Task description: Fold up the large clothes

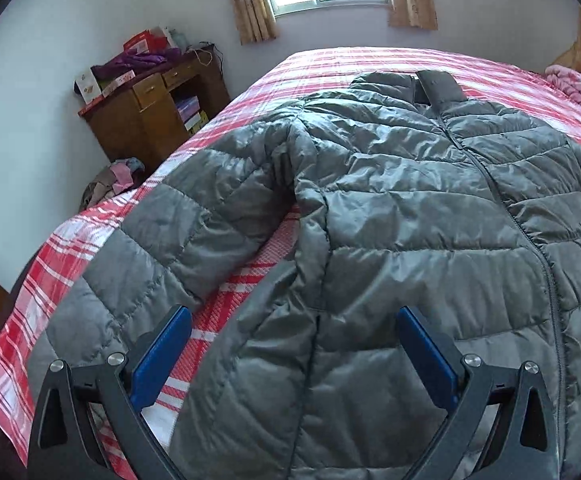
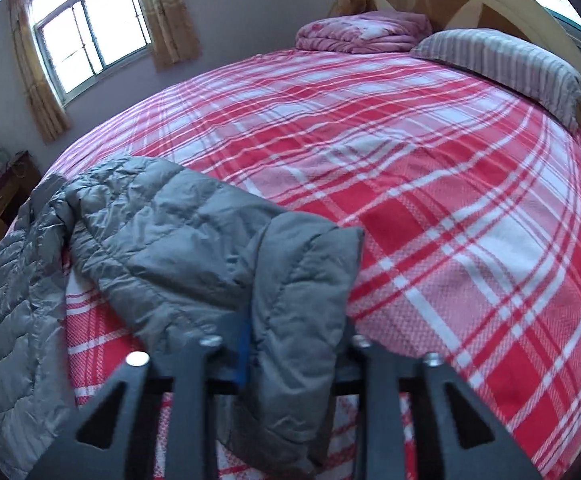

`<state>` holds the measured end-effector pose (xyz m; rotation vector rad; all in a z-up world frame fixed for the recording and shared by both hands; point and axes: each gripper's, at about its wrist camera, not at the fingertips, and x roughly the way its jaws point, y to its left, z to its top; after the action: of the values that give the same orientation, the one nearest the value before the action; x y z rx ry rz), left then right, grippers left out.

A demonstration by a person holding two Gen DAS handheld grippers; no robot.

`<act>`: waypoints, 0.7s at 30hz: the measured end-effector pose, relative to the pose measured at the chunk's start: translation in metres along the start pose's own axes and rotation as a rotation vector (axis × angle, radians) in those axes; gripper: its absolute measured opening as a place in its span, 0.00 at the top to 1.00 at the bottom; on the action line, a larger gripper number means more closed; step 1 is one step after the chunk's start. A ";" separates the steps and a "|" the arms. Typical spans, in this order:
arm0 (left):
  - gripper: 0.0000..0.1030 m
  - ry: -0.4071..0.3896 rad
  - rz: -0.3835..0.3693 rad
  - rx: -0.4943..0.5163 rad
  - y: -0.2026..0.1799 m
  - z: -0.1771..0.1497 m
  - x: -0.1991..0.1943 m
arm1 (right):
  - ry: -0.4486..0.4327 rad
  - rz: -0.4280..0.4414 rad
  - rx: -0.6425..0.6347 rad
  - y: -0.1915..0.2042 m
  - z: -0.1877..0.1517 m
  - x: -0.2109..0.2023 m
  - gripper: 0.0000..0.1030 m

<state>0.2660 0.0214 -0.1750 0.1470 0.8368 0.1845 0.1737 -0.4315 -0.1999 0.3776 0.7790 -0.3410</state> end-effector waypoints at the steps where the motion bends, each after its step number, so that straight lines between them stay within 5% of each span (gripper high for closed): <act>1: 0.01 -0.001 0.003 0.002 0.000 0.002 0.000 | -0.003 -0.002 -0.012 0.002 0.002 -0.001 0.80; 9: 0.01 0.022 -0.060 -0.053 0.017 0.010 0.000 | -0.136 -0.011 -0.149 0.048 0.035 -0.042 0.82; 21: 0.01 0.012 -0.091 -0.094 0.040 0.009 0.001 | -0.244 0.136 -0.479 0.220 0.044 -0.073 0.82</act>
<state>0.2694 0.0602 -0.1612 0.0195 0.8436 0.1392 0.2468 -0.2464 -0.0740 -0.0629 0.5680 -0.0633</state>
